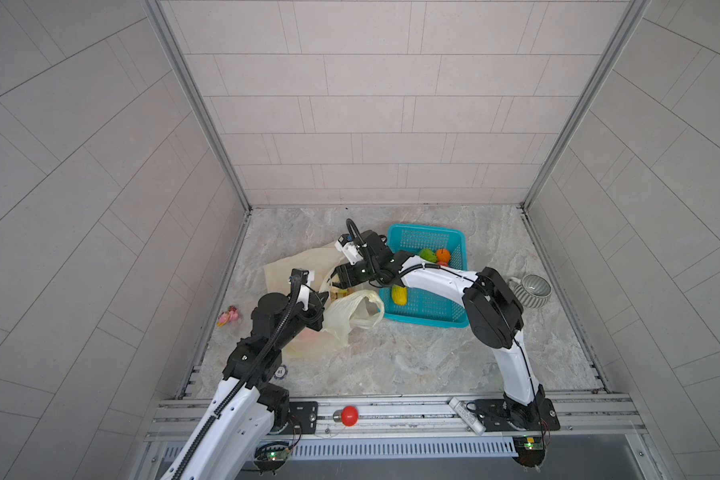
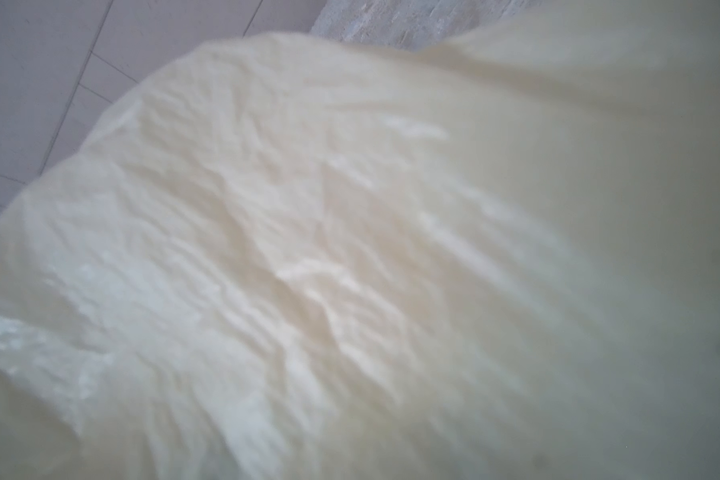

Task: Place the fruits into the plastic bag
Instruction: 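Carry the cream fruit into the bag with the right gripper and release it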

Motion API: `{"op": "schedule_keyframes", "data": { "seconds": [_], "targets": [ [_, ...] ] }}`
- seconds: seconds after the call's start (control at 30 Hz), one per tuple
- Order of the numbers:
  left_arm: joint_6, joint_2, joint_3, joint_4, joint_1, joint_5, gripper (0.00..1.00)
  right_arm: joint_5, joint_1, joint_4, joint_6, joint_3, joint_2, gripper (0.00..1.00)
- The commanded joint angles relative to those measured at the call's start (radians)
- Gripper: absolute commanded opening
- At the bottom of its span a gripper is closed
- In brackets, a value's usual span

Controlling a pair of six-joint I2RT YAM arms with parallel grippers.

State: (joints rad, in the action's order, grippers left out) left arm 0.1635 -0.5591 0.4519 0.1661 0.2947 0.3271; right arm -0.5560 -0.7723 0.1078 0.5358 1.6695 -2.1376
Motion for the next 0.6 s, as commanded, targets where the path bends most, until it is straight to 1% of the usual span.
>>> {"op": "schedule_keyframes", "data": {
  "seconds": [0.0,0.1,0.27,0.33,0.57],
  "targets": [
    [-0.009,0.004,-0.01,-0.017,-0.002,0.003,0.0,-0.091,-0.008,-0.119,0.058,0.002,0.025,0.79],
    [-0.009,0.002,-0.011,-0.017,-0.001,0.002,0.0,-0.098,0.002,-0.152,0.053,-0.057,0.072,0.85],
    [-0.008,0.001,-0.012,-0.019,-0.002,0.002,0.0,-0.038,0.034,-0.251,0.073,-0.212,0.174,0.86],
    [-0.009,0.001,-0.011,-0.019,-0.002,0.001,0.0,-0.015,0.048,-0.221,0.059,-0.247,0.211,0.85],
    [-0.008,-0.002,-0.01,-0.018,-0.002,0.0,0.0,0.062,0.056,-0.115,-0.05,-0.367,0.375,0.82]
  ]
}}
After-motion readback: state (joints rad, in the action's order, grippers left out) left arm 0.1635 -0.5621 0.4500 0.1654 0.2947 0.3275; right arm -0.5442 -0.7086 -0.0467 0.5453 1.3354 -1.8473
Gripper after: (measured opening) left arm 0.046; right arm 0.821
